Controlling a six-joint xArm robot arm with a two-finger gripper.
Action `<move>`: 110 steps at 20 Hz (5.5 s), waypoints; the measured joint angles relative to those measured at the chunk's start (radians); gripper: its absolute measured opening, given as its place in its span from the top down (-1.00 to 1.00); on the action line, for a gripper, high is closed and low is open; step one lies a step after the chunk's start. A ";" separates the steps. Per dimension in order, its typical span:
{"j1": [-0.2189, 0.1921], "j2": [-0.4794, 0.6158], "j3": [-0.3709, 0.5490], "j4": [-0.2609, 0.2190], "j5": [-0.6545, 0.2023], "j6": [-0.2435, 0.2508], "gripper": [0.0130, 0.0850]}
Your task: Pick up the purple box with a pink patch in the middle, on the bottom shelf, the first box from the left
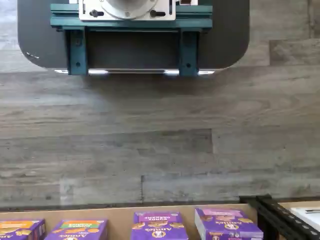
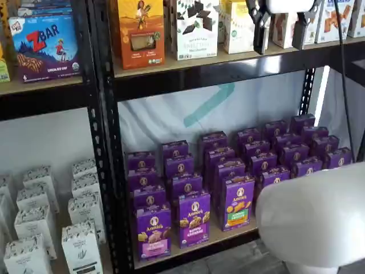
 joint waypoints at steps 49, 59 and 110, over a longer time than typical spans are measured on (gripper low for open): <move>0.056 0.016 0.682 0.029 -0.730 0.026 -1.00; 0.106 0.110 0.789 0.023 -0.948 0.066 -1.00; 0.280 0.929 0.779 -0.022 -1.654 0.247 -1.00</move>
